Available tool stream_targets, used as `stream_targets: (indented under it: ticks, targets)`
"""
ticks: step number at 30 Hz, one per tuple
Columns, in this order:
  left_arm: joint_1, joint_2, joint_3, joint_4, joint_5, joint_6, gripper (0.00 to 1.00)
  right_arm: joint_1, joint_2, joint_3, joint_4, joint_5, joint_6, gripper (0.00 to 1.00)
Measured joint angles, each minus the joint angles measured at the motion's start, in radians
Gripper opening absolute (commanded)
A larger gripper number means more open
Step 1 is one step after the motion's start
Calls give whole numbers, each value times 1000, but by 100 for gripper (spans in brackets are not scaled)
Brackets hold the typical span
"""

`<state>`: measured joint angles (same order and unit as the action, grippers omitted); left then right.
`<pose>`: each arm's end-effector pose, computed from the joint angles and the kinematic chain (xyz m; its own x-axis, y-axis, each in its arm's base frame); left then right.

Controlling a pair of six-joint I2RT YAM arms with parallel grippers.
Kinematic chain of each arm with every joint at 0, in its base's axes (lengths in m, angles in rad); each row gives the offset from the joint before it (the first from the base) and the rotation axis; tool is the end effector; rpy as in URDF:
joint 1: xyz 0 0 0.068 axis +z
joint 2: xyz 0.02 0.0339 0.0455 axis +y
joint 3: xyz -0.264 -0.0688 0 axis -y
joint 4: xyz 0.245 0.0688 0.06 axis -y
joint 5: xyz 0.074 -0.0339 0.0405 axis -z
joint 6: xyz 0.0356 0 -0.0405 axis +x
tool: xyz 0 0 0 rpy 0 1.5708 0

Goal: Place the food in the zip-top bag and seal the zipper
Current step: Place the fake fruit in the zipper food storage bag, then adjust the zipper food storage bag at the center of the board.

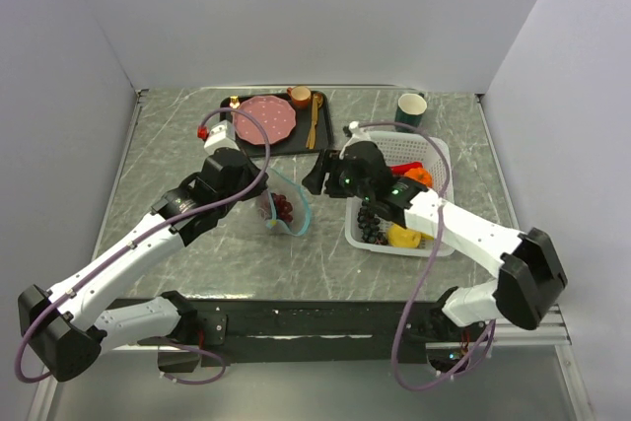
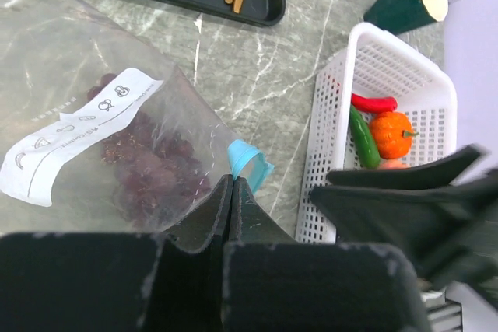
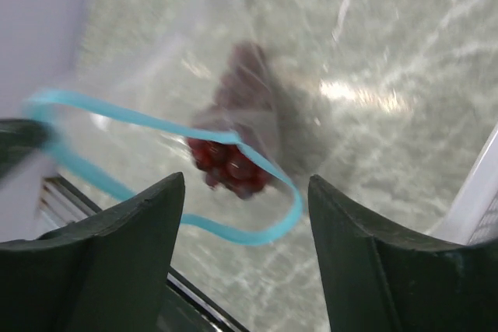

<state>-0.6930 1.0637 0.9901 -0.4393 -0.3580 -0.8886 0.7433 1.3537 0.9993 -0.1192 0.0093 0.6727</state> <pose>0.1880 -0.1399 0.3334 -0.5201 -0.5130 -0.6828 -0.0639 0.8206 -0.5679 0.2294 0.2104 0.2926 -0.6805 0.2208 -0.6987 -0.3153 0.7725 0.5512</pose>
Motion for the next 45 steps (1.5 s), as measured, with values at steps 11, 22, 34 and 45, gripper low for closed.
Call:
stream_targets:
  ticks: [11, 22, 34, 45]
  targets:
    - [3, 0, 0, -18, -25, -11, 1, 40, 112, -72, -20, -74, 18, 63]
    - [5, 0, 0, -18, -25, -7, 1, 49, 280, -70, 6, -84, 46, 56]
    - [5, 14, -5, -18, -24, -7, 1, 49, 310, -70, 102, -134, 68, 0]
    - [9, 12, 82, -90, -79, 17, 1, 49, 201, 228, -63, -119, -40, 0]
